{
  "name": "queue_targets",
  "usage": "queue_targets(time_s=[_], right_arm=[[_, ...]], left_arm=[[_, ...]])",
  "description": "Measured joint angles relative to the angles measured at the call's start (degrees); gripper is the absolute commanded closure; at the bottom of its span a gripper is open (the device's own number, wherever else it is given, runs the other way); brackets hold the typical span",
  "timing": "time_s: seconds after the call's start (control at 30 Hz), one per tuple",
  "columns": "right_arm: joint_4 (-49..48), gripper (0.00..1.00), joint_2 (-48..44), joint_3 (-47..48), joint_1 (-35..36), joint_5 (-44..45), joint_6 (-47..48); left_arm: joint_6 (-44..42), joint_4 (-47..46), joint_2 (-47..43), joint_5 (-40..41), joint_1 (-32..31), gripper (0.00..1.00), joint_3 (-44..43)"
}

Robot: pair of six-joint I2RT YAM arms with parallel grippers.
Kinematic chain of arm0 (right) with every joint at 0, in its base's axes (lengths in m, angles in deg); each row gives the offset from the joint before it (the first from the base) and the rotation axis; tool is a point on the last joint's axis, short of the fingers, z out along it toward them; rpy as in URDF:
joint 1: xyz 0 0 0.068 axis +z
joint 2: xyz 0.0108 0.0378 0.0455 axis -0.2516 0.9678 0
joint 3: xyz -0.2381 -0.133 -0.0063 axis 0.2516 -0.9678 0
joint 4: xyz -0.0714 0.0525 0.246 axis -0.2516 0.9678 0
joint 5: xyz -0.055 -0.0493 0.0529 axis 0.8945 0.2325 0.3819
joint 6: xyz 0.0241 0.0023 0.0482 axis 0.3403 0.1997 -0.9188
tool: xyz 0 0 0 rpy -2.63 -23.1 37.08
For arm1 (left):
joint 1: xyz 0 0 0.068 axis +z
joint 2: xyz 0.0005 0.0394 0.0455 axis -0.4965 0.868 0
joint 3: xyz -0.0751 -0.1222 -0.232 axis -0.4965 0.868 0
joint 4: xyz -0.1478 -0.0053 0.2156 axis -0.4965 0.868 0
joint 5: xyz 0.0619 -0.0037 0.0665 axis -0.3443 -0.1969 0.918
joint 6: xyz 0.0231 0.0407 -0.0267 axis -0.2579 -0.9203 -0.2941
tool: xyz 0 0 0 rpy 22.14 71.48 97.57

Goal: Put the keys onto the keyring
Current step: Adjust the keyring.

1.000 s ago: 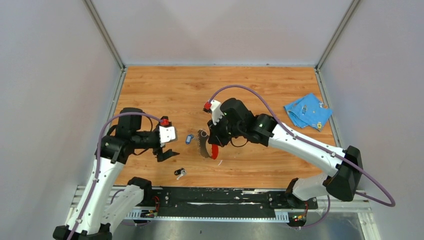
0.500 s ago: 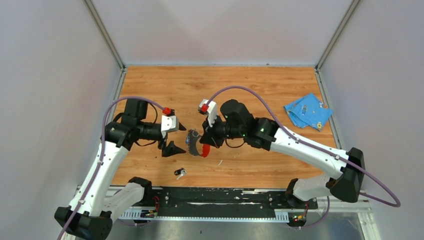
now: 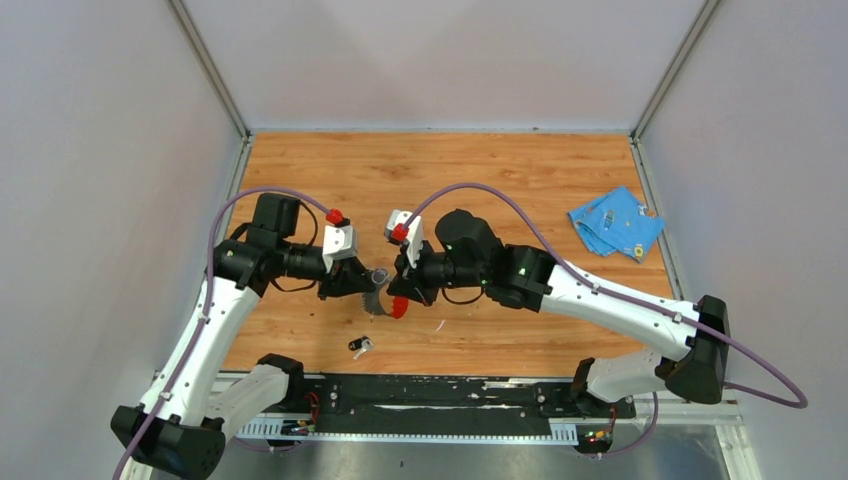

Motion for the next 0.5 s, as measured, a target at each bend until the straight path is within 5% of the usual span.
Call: queue_targets(time_s=[0.07,0.33,0.5], right_arm=[[-0.37,1.00,-0.04,0.00,0.04,0.52,0.35],[-0.20,0.82,-1.16,-0.28,0.17,0.72,0.79],[-3.34,0.85,-3.69,-2.43,0.17,-0.79,-1.42]], left_arm=[[0.79,0.33,-0.11,-0.76,-0.15,1.00,0.00],[2.78,1.07,-0.63,-3.23,-0.17,1.00,0.02],[3.10,0.76,-1.73,-4.90,-0.17,1.00,0.02]])
